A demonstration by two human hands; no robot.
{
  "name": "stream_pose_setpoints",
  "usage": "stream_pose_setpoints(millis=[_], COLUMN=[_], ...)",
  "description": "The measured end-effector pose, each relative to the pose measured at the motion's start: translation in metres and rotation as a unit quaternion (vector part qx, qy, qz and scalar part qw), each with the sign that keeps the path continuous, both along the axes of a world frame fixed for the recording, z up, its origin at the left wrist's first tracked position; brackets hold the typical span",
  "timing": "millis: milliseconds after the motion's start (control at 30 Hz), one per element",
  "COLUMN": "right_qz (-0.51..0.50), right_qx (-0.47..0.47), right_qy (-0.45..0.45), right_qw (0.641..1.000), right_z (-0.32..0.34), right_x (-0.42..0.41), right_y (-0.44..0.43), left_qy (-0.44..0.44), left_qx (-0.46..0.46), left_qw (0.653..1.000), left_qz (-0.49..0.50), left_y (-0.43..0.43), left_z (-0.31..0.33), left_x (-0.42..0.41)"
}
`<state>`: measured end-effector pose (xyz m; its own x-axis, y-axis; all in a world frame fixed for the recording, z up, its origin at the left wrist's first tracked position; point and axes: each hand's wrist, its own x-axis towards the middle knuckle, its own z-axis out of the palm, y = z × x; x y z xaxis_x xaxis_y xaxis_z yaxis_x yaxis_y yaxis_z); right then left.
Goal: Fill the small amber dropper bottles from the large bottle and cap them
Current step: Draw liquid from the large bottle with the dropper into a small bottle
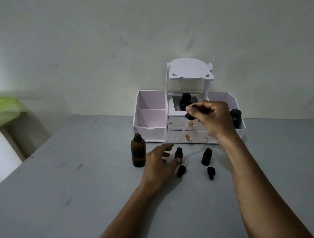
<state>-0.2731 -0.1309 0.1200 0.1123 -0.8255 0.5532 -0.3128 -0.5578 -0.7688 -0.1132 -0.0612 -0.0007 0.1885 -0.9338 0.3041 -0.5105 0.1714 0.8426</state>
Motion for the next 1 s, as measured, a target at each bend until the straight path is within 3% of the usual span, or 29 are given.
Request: stream_pose_setpoints(millis=[133, 233, 300, 467, 567, 667, 800, 1000], right_qz=[0.002, 0.030, 0.058, 0.086, 0.095, 0.099, 0.097, 0.105], right_qx=[-0.021, -0.032, -0.033, -0.006, 0.010, 0.026, 0.035, 0.030], right_qy=[-0.067, -0.122, -0.161, -0.198, -0.206, -0.203, -0.191, -0.146], right_qw=[0.997, 0.992, 0.985, 0.976, 0.974, 0.974, 0.976, 0.983], right_z=[0.010, 0.019, 0.023, 0.025, 0.017, 0.008, 0.001, -0.005], right_x=[0.005, 0.016, 0.027, 0.059, 0.073, 0.083, 0.089, 0.097], right_y=[0.007, 0.016, 0.022, 0.027, 0.024, 0.022, 0.020, 0.020], left_qy=[-0.068, -0.046, -0.009, 0.091, 0.118, 0.147, 0.176, 0.197], left_qx=[-0.198, -0.309, -0.333, -0.219, -0.101, -0.032, -0.004, -0.005], left_qw=[0.977, 0.946, 0.935, 0.959, 0.985, 0.989, 0.983, 0.978], left_qz=[0.030, 0.085, 0.123, 0.158, 0.080, 0.003, -0.054, -0.061], left_y=[0.018, 0.029, 0.031, 0.027, 0.021, 0.016, 0.012, 0.011], left_z=[0.010, 0.026, 0.033, 0.028, 0.015, 0.004, -0.001, 0.001], left_x=[0.011, 0.028, 0.046, 0.093, 0.118, 0.125, 0.121, 0.119])
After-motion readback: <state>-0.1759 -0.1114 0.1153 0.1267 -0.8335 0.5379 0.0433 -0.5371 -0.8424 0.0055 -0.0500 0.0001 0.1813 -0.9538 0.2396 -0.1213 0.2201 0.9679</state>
